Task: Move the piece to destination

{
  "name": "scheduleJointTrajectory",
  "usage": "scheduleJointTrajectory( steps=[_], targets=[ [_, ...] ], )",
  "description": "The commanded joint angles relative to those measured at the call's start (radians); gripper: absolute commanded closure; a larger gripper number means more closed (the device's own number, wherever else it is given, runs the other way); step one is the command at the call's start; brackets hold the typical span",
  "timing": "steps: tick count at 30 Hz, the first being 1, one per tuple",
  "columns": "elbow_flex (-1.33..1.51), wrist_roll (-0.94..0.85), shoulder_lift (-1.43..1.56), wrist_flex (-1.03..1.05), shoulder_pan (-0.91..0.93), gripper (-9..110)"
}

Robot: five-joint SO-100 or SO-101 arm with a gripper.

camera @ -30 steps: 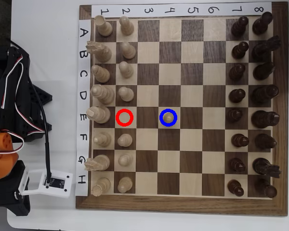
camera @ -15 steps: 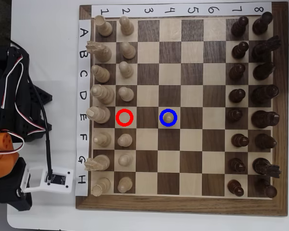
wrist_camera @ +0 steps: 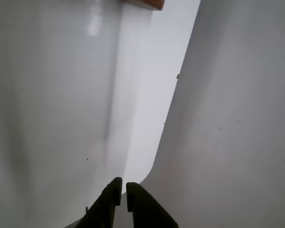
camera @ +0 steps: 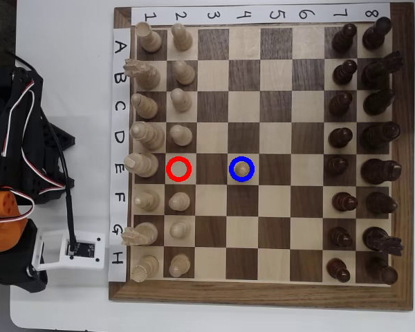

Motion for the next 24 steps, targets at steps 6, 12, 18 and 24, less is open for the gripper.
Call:
scheduleJointTrajectory(
  steps=[6,12,18,24],
  targets=[
    [0.029,0.029,0.063,0.046,0.029,101],
    [0.029,0.037,0.063,0.046,0.035,101],
    [0.029,0.037,0.063,0.044,0.037,101],
    [0.029,0.032,0.063,0.044,0.037,101]
  ],
)
